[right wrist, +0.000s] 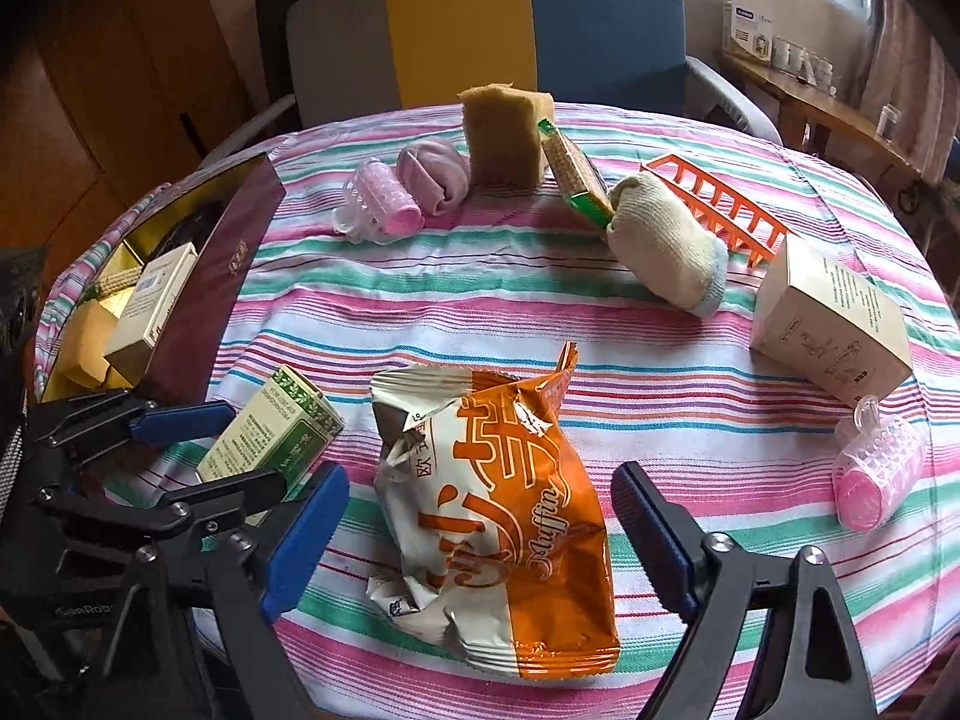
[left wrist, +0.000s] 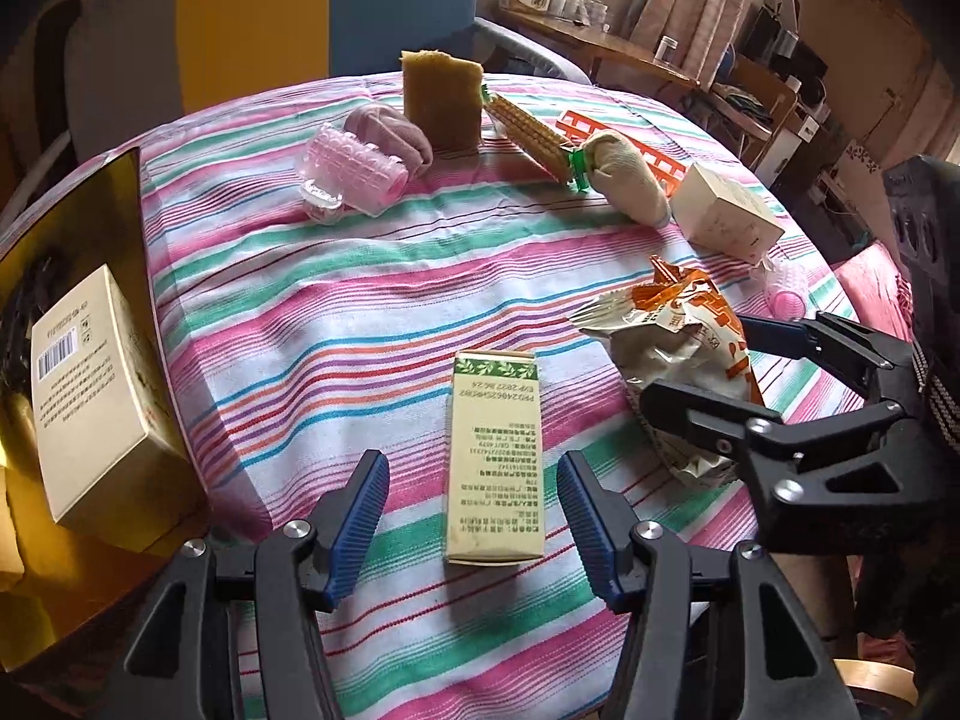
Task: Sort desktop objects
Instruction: 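Grasp the orange snack bag with the right tool while the left tool holds the green box, then drop the green box and orange bag into the gold tray with both tools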
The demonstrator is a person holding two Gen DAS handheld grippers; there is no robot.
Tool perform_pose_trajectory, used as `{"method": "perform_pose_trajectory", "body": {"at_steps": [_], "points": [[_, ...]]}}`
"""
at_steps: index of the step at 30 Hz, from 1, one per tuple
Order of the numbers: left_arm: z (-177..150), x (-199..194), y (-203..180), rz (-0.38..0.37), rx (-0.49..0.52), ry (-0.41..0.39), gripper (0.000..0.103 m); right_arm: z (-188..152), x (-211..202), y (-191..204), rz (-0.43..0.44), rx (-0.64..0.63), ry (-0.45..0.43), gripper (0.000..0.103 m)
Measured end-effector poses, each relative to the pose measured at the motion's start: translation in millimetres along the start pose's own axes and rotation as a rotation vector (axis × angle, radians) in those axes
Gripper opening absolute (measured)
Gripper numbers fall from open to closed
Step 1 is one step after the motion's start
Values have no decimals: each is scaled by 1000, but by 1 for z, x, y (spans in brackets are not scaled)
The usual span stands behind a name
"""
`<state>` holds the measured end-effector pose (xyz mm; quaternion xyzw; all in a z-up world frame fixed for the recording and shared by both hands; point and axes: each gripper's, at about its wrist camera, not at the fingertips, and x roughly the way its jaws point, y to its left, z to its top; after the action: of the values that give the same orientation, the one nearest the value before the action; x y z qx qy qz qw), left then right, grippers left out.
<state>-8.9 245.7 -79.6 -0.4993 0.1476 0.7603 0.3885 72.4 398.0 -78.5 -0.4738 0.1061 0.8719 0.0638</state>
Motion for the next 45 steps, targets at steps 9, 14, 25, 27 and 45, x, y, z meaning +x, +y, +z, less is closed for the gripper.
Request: {"method": "perform_pose_trajectory", "body": {"at_steps": [9, 14, 25, 27, 45], "points": [[2, 13, -3, 5, -1, 15, 42, -3, -1, 1, -11, -21, -20, 70], [-1, 5, 4, -2, -30, -23, 31, -5, -4, 5, -30, -45, -38, 67], [-10, -47, 10, -40, -57, -169, 31, 1, -32, 28, 5, -85, -110, 64], [-12, -58, 17, -37, -85, -188, 31, 7, -36, 39, 20, -106, -122, 64], [-30, -114, 177, 219, -363, -286, 31, 120, 8, 200, 231, -273, -144, 64]]}}
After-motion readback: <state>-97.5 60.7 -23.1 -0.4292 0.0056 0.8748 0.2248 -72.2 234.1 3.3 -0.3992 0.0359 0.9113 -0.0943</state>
